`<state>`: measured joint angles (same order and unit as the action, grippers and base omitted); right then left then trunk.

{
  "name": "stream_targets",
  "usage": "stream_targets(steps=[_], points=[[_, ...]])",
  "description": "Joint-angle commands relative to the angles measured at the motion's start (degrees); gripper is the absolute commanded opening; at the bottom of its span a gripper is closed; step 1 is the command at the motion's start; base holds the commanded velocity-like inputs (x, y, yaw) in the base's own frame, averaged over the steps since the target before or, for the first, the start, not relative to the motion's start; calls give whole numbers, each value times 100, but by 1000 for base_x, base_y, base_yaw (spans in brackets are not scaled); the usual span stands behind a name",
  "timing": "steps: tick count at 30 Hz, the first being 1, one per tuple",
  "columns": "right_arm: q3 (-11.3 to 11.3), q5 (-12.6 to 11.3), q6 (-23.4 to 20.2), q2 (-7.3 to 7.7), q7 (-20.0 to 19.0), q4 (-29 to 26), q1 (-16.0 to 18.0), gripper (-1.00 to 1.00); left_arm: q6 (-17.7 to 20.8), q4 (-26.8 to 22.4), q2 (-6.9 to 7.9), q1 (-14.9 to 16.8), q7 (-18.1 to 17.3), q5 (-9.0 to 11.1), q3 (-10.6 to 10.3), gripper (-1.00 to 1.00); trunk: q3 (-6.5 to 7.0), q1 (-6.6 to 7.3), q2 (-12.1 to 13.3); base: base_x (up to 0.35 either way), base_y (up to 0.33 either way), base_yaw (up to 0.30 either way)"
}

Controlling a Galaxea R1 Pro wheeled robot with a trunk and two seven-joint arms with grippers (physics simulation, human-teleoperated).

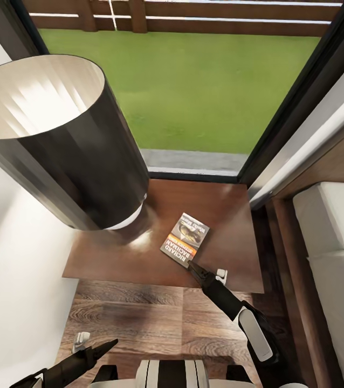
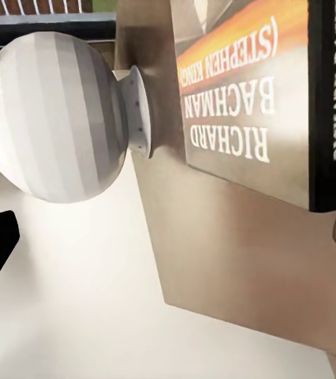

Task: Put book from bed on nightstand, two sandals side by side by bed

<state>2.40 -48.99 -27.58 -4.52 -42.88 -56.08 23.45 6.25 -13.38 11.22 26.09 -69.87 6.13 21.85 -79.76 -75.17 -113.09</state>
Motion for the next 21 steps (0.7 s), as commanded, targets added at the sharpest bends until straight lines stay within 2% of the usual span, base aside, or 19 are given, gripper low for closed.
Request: stream_targets(steps=[1,8,14,21], points=[[15,-31,-46,-5,-5,1,2,100,60,2,3,1,-17,47,-18,100,-2,0,-1,0,0,0],[15,-31,-46,-5,-4,-1,2,100,60,2,3,1,-14,47,-14,100,-2,0,-1,-6,0,0],[15,-31,-46,-5,-1,1,2,100,60,2,3,1,-11,47,-14,100,-2,0,-1,-219,0,0],[15,-31,-46,-5,-2,1,2,100,60,2,3,1,-10,47,-14,100,-2,0,-1,-43,0,0]])
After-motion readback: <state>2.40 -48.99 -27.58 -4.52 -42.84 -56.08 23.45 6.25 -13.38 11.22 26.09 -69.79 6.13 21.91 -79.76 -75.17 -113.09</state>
